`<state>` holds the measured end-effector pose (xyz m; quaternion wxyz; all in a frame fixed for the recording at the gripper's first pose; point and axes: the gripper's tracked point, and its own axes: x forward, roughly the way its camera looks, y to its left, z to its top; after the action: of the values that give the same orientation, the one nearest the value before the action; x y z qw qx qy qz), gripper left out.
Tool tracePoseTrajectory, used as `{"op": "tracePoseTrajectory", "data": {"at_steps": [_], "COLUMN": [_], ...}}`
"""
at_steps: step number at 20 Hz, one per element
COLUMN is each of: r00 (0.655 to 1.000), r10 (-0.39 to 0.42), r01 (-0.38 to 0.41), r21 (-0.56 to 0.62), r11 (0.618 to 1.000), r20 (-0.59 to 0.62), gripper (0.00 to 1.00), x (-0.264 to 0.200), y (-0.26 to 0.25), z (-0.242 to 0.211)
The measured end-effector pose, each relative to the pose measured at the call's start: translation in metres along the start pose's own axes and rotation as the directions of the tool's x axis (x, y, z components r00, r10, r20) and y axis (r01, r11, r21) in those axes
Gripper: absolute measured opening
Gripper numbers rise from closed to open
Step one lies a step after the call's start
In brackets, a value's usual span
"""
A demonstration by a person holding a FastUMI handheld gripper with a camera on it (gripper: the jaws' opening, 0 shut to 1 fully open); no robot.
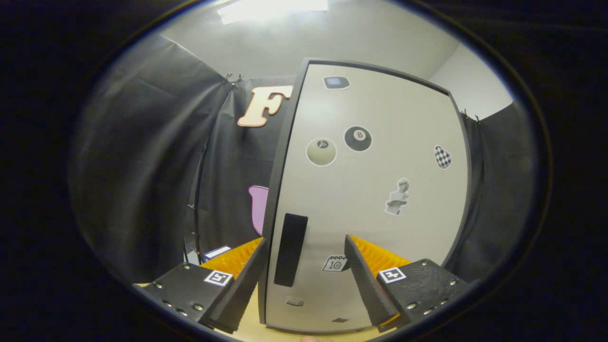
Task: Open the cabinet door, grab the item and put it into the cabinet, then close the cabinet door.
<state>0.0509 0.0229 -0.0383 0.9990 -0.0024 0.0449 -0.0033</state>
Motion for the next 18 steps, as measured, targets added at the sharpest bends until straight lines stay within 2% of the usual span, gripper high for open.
{"op": "tracePoseTrajectory", "data": {"at_steps": [4, 5, 8, 11, 13, 15, 18], "r00": [0.998, 0.998, 0.996, 0.989, 0.988, 0.989, 0.987], "r10": [-0.009, -0.014, -0.042, -0.08, -0.105, -0.096, -0.079], "r01": [0.007, 0.012, 0.04, 0.078, 0.104, 0.094, 0.087], "r21": [-0.019, -0.021, -0.033, -0.021, -0.017, -0.028, 0.047], "r11": [1.0, 1.0, 0.999, 0.997, 0.994, 0.995, 0.995], "r20": [-0.057, -0.065, -0.078, -0.127, -0.112, -0.11, -0.142], "gripper": [0.9, 0.86, 0.83, 0.63, 0.57, 0.43, 0.22], "x": [0.024, 0.03, 0.043, 0.053, 0.056, 0.054, 0.052], "y": [0.012, 0.014, 0.014, 0.011, 0.011, 0.014, 0.016], "z": [-0.02, -0.024, -0.032, -0.045, -0.042, -0.043, -0.045]}}
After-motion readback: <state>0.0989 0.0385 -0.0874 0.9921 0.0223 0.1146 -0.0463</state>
